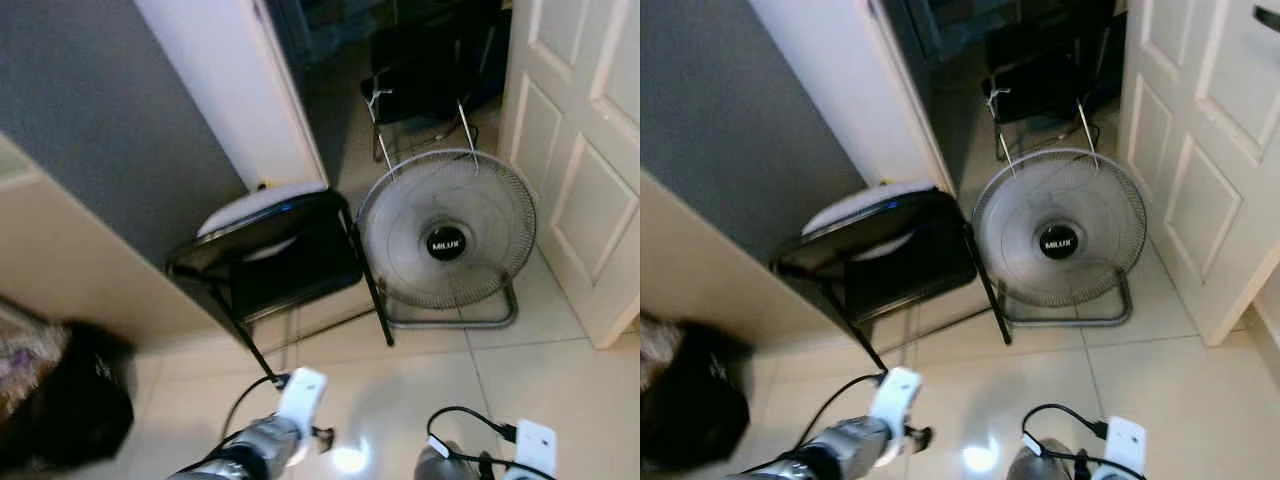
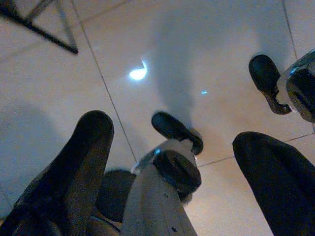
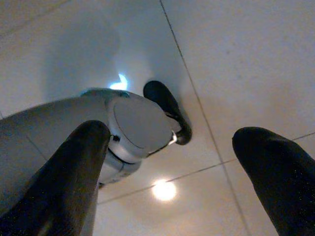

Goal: Clean up the room

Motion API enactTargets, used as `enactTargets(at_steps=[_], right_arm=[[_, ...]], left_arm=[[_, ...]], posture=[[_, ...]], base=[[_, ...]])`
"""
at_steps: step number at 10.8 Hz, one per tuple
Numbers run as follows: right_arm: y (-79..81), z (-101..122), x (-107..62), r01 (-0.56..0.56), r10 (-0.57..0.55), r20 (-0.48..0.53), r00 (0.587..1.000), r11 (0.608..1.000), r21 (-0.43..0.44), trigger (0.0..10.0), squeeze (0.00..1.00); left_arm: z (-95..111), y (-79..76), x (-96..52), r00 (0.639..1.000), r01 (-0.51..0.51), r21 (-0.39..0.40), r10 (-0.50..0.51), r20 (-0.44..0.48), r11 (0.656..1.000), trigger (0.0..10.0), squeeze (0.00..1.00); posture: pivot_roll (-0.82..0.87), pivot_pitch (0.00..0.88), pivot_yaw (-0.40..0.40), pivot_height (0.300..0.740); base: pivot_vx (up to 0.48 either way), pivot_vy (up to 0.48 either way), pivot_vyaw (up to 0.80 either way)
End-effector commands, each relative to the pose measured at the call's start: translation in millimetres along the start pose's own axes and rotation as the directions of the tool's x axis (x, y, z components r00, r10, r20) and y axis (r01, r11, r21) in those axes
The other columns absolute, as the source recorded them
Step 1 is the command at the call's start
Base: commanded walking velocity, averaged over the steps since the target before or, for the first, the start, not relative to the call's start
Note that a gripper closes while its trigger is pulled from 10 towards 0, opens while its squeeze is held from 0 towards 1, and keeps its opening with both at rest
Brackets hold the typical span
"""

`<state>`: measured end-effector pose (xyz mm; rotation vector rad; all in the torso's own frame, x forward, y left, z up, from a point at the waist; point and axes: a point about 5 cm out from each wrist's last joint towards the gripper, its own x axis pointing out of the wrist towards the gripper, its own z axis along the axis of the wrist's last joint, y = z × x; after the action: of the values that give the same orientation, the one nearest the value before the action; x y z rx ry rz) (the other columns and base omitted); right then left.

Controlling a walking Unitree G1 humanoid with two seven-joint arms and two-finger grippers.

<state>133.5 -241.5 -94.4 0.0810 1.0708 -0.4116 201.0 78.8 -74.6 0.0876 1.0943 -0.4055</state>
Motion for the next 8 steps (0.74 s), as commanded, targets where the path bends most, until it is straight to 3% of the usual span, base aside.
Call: enactTargets(at_steps=[1, 3, 5, 8], right_arm=[[30.3, -20, -3.7, -0.136, 0.132, -0.091, 0.987, 0.99, -0.041, 10.0, 0.0], [43.7, -12, -3.8, -0.179, 0.171, -0.086, 0.981, 0.979, -0.096, 10.0, 0.0], [40.8, -3, -2.0, -0.184, 0.171, -0.085, 0.982, 0.966, -0.181, 10.0, 0.0], [42.2, 17, -0.2, -0.174, 0.175, -0.018, 0.984, 0.955, -0.241, 10.0, 0.0]], left_arm=[[-8, 14.6, -2.2, 0.999, -0.041, -0.04, 0.04, -0.019, 0.998, 10.0, 0.0], [-9, 21.5, -3.6, 0.999, -0.045, -0.056, 0.044, -0.021, 0.997, 10.0, 0.0], [-11, 30.5, -5.5, 0.998, -0.07, -0.113, 0.068, -0.014, 0.991, 10.0, 0.0], [-14, 36.0, -6.8, 0.997, -0.08, -0.184, 0.079, -0.009, 0.98, 10.0, 0.0]], posture=[[-0.42, 0.0, 0.2, 0.725], [-0.37, 0.0, 0.148, 0.725], [-0.3, 0.0, 0.097, 0.725], [-0.26, 0.0, 0.081, 0.725]], base=[[0.0, 0.0, 0.0], [0.0, 0.0, 0.0], [0.0, 0.0, 0.0], [0.0, 0.0, 0.0]])
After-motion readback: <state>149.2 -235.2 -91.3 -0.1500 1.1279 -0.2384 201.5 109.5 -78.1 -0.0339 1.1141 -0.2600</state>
